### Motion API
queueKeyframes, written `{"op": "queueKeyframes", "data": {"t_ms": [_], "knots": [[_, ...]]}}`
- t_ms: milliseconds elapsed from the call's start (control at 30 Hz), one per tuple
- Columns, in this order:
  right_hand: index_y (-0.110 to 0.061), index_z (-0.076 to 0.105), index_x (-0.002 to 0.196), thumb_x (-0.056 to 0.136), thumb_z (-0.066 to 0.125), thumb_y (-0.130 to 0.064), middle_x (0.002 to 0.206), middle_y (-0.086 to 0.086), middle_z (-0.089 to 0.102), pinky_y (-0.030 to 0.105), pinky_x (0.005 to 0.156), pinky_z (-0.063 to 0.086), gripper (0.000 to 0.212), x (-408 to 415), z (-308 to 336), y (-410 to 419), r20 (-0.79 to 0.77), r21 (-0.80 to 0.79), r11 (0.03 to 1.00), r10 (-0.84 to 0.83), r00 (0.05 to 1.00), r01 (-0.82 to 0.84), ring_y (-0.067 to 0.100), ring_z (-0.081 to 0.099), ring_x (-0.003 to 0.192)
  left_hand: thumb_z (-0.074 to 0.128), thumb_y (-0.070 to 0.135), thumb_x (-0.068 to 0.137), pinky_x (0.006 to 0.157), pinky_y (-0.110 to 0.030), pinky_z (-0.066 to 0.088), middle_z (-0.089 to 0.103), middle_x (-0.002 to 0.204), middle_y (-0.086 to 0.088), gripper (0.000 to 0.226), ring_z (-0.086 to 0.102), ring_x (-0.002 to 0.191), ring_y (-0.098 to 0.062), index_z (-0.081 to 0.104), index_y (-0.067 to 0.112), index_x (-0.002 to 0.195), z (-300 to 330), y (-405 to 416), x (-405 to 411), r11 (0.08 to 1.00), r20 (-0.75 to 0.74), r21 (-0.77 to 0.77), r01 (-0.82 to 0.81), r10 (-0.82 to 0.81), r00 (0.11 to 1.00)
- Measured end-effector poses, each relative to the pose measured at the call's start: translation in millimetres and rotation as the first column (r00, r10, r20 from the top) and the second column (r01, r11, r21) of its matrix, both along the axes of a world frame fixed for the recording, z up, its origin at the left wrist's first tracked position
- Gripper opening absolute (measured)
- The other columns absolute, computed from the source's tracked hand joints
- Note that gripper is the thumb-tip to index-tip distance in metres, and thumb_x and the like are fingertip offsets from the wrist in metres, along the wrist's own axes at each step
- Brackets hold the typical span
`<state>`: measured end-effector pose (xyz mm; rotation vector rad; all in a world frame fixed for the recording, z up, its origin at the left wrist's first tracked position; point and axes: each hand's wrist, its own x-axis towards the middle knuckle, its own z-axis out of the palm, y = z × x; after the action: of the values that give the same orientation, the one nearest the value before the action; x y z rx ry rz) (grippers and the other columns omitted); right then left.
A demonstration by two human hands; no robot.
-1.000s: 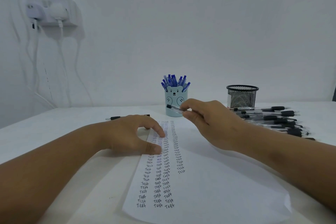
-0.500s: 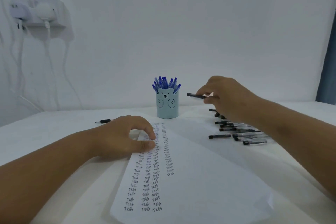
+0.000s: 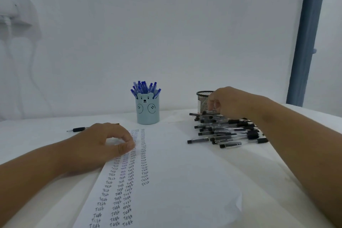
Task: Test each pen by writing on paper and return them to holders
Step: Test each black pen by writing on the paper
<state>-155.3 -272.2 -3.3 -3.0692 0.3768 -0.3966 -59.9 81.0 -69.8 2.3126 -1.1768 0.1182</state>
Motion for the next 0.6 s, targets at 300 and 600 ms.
{"op": "queueKeyframes", "data": {"t_ms": [300,600], "knots": [[-0.035,0.059,0.106,0.083,0.051,0.004,0.109,-0.006,0.057,0.040,0.083,0.056,0.046,1.1,-1.6,0.1,0.022,-0.012,1.000,-0.021,1.000,0.022,0.023,0.062,0.095,0.058,0.064,0.078,0.087,-0.002,0.031,0.064,0.114,0.035,0.027,0.045,0.116,0.024,0.069,0.052,0.100,-0.9,0.2,1.2,1.000,-0.002,-0.013,0.012,-0.012,1.000],[-0.035,0.061,0.116,0.099,0.056,-0.029,0.114,-0.015,0.058,0.035,0.095,0.047,0.019,3.8,-27.9,85.3,0.140,0.013,0.940,0.337,0.931,-0.342,0.008,0.050,0.101,0.064,0.065,0.076,0.096,-0.025,0.041,0.065,0.112,0.034,0.029,0.053,0.115,0.011,0.071,0.047,0.098,0.9,1.9,13.4,0.996,0.052,-0.059,-0.070,0.073,0.996]]}}
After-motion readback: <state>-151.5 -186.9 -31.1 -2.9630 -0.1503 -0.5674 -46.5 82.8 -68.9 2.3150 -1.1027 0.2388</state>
